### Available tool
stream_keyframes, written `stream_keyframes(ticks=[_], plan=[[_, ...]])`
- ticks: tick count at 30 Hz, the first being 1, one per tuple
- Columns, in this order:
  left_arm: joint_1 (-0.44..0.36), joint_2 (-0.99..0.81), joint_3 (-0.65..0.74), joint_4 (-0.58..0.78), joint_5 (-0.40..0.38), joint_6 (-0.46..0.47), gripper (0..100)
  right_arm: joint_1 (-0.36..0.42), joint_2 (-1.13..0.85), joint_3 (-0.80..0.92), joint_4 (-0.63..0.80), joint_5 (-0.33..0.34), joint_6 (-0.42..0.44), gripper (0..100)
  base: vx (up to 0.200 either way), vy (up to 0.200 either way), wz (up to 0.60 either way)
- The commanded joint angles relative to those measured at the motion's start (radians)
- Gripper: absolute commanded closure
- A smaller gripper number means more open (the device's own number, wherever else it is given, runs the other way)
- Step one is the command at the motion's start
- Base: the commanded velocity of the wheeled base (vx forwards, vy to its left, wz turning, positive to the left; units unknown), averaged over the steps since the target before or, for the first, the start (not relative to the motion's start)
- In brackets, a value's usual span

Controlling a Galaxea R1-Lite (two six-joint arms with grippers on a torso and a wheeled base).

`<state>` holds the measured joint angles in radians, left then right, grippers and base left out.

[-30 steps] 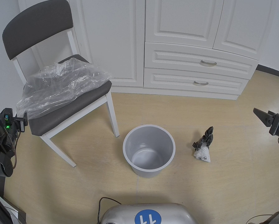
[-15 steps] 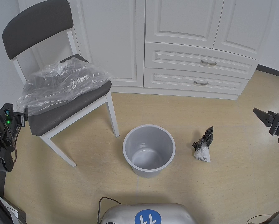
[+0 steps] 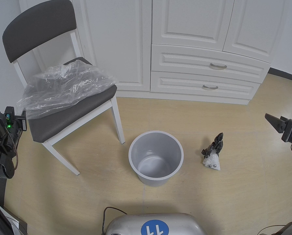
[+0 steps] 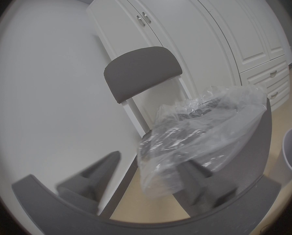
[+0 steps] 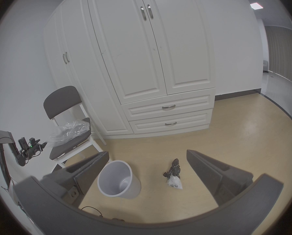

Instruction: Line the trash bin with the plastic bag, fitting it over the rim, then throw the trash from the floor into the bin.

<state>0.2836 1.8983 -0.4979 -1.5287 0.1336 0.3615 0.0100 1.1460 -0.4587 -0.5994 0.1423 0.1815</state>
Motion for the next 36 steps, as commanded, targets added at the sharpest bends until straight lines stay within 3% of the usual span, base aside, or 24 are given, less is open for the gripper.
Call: stream_keyframes(ticks=[1, 15, 18, 23, 25, 29, 36], plan=[[-0.008, -0.002, 0.005, -0.001, 0.001, 0.001, 100, 0.002, -0.002, 0.000, 0.000, 0.000, 0.000, 0, 0.000, 0.000, 0.00], [-0.047, -0.062, 0.062, -0.002, -0.039, -0.041, 100, 0.004, -0.002, 0.006, 0.000, 0.000, -0.011, 0, 0.000, 0.000, 0.00], [-0.069, -0.116, 0.087, -0.001, -0.100, -0.102, 100, 0.011, -0.006, 0.008, 0.000, -0.001, -0.013, 0, 0.000, 0.000, 0.00], [-0.093, -0.139, 0.102, -0.001, -0.143, -0.118, 100, 0.016, -0.005, 0.006, 0.000, -0.001, -0.013, 0, 0.000, 0.000, 0.00], [-0.112, -0.142, 0.102, -0.001, -0.144, -0.133, 100, 0.021, -0.003, 0.006, 0.000, -0.001, -0.013, 0, 0.000, 0.000, 0.00], [-0.170, -0.143, 0.065, -0.001, -0.177, -0.248, 100, 0.041, 0.000, 0.006, 0.000, -0.004, -0.011, 0, 0.000, 0.000, 0.00], [-0.305, -0.156, 0.067, -0.001, -0.189, -0.328, 100, 0.054, 0.001, 0.006, 0.000, -0.006, -0.010, 0, 0.000, 0.000, 0.00]])
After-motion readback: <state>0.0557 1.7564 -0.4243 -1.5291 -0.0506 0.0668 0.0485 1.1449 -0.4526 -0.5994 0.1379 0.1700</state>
